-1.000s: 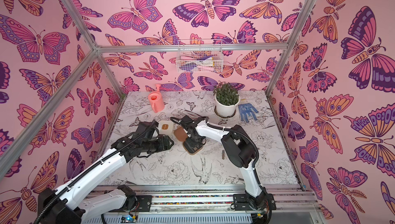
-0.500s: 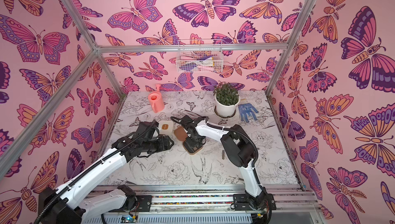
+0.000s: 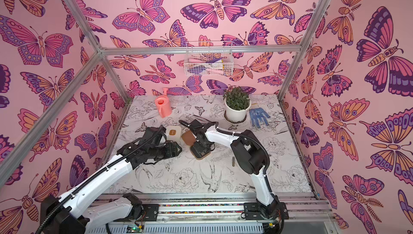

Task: Organize nail clipper sets
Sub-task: Place the nail clipper in the storage box, then adjust the nail clipper in the storage box.

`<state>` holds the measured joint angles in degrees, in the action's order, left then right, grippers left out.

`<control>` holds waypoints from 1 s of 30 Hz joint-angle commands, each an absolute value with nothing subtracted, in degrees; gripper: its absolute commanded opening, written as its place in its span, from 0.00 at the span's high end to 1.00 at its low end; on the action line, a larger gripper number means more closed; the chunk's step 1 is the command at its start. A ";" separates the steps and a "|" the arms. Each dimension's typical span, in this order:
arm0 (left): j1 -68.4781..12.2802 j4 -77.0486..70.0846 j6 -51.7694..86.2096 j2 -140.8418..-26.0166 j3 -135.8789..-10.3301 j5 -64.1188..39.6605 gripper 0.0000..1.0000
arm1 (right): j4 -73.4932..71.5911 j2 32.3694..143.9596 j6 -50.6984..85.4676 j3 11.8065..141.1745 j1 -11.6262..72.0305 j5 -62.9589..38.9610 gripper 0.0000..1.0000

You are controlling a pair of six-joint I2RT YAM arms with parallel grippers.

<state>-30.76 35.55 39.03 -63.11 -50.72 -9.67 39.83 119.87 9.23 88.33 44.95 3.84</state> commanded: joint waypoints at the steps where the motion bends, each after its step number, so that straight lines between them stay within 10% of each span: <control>1: -30.76 35.06 38.58 -63.37 -50.36 -10.11 0.22 | 39.98 118.40 9.82 88.91 44.56 4.15 0.75; 20: -30.76 34.80 38.58 -63.63 -50.27 -10.28 0.22 | 41.46 113.61 10.61 90.62 44.64 3.19 0.68; 30: -30.78 34.60 38.67 -63.11 -49.75 -10.11 0.22 | 42.74 111.62 10.70 85.31 44.60 1.94 0.97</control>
